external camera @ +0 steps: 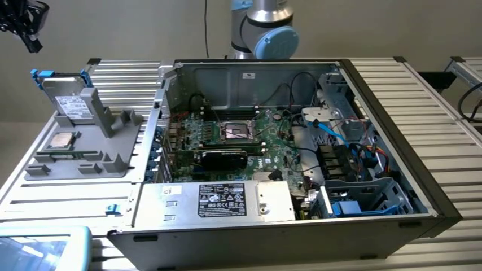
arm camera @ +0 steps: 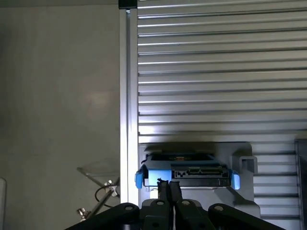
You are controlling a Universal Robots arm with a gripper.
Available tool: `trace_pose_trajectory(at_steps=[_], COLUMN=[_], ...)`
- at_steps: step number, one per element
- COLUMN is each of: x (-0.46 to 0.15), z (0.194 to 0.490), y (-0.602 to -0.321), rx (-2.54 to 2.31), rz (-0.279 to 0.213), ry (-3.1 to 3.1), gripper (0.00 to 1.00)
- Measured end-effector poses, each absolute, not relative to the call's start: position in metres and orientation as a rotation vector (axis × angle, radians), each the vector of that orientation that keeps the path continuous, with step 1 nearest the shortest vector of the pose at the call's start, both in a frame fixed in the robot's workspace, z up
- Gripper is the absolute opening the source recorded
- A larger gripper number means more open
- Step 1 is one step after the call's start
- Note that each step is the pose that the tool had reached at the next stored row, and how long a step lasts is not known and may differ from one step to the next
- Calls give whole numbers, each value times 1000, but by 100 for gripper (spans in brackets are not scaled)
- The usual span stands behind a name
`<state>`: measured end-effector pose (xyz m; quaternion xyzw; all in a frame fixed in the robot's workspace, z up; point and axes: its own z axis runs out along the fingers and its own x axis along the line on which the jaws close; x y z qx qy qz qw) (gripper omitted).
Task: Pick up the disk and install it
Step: 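Pick up the disk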
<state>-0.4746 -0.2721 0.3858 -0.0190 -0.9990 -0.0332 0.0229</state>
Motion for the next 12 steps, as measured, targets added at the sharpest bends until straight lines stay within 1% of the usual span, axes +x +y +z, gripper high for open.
trace_pose_trajectory(at_steps=[12], x=[-475], z=[386], y=[-272], rx=[-20], rz=[-102], ry=[-3095], gripper=[11])
